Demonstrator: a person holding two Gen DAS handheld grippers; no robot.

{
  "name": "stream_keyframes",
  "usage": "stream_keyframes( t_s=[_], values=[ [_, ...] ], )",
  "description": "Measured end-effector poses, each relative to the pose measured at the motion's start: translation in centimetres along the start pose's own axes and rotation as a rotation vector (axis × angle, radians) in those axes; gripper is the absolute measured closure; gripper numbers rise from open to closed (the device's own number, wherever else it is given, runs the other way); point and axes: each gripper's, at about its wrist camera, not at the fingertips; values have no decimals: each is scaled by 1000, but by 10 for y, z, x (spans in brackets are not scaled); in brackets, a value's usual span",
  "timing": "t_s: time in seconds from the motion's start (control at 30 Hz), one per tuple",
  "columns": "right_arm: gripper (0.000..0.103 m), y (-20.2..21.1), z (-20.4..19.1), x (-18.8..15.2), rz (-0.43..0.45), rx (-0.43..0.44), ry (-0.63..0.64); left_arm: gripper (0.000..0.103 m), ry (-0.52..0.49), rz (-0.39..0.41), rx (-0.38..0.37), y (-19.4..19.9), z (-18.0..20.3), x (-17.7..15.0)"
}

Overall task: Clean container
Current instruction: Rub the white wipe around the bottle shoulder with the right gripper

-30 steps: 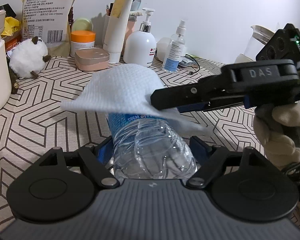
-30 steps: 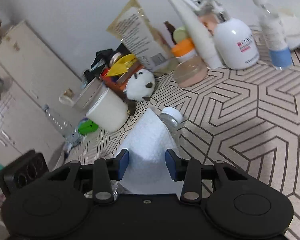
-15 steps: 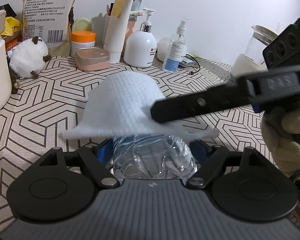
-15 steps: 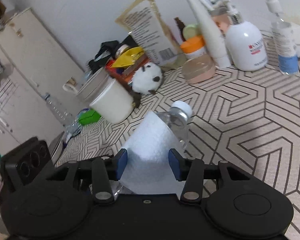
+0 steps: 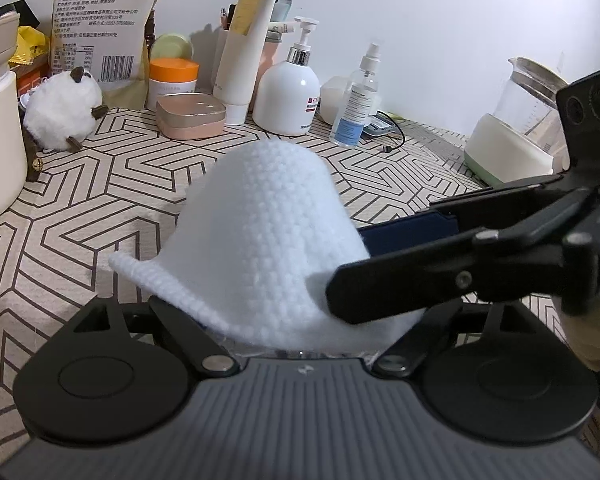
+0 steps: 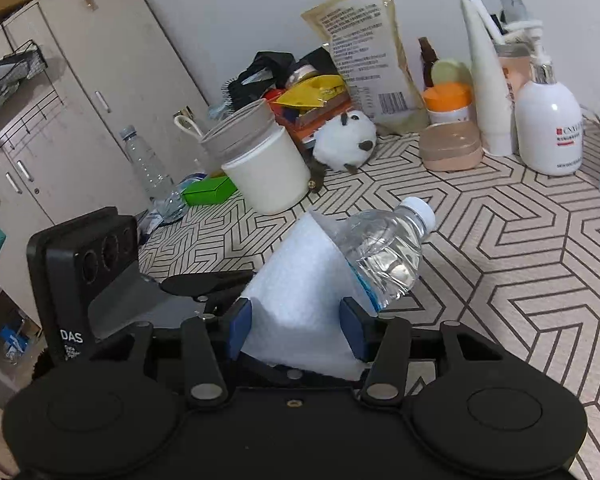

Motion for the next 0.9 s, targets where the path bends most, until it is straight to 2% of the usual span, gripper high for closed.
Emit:
stream_keyframes(
  t_s=[0.03, 0.1, 0.13, 0.2, 0.27, 0.33, 0.47, 0.6, 0.77, 0.9],
  values=[
    [48, 0, -2, 0, -3, 1, 10, 18, -1, 0, 0, 3, 2, -1],
    [48, 0, 0, 0, 9, -3, 3, 18, -2, -3, 7, 36, -9, -9],
    [48, 0, 1, 0, 13, -5, 3, 18, -1, -3, 6, 34, -8, -8],
    [50, 0, 4, 0, 21, -9, 3, 17, 4, 3, 7, -13, 7, 4],
    [50, -1, 11, 1, 32, -11, -22, 18, 0, 2, 10, -18, 6, 4],
    [50, -2, 19, 2, 46, -25, -56, 18, -2, -3, 16, -11, -10, 4],
    [50, -4, 41, 4, 79, -41, -151, 18, -6, -5, 17, -17, -8, 7],
    [48, 0, 53, 5, 98, -114, -231, 18, -29, -13, 29, -22, -6, 9],
    [48, -2, 51, 2, 105, -38, -281, 18, -46, -19, 38, -22, -5, 10],
    [48, -10, 47, 0, 92, -33, -304, 18, -50, -19, 40, -19, -11, 10]
  ],
)
Point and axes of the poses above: each gripper's, at about its wrist camera, not at the fingertips, and y roughly against the way its jaws point, z to its right, x to its top, and after that the axes turned 4 degrees about z, right-handed
